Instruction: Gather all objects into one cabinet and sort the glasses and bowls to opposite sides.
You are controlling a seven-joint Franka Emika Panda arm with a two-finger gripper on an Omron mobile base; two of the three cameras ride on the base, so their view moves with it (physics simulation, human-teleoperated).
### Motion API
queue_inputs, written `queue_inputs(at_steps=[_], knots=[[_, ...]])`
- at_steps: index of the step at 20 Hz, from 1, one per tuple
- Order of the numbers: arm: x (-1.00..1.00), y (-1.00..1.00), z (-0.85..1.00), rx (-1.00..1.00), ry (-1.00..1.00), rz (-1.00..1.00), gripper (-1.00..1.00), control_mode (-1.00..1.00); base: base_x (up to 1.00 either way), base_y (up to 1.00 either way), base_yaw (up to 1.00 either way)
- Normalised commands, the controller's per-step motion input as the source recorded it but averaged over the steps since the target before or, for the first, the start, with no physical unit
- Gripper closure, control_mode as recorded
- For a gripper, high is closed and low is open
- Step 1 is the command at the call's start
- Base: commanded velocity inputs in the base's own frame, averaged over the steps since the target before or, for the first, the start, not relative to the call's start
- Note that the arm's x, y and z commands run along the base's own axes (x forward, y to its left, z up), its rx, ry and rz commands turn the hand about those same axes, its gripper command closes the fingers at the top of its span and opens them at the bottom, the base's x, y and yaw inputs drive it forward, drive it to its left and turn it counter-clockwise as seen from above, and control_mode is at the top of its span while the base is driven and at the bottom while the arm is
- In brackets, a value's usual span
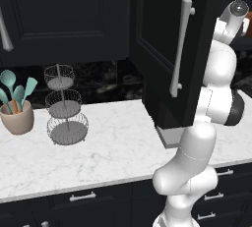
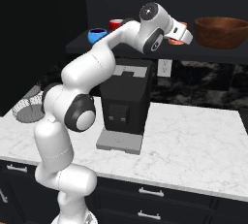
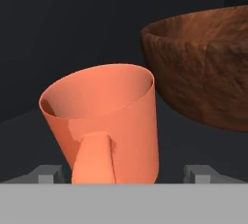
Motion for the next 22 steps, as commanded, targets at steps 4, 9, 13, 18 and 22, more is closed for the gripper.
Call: queue_inputs(at_steps=[4,9,13,18,22], knots=[[-0.05,0.00,0.00,0.00,0.00,0.00,1.00,-1.00,0.00,0.00,0.00],[-0.02,0.00,-0.09,0.00,0.00,-0.01,1.00,-1.00,0.00,0.00,0.00],[0.00,0.00,-0.10,0.00,0.00,0.00,1.00,-1.00,0.00,0.00,0.00],[-0.44,0.17,0.00,0.00,0.00,0.00,1.00,-1.00,0.00,0.00,0.00],[-0.77,0.48,0.00,0.00,0.00,0.05,1.00,-1.00,0.00,0.00,0.00]])
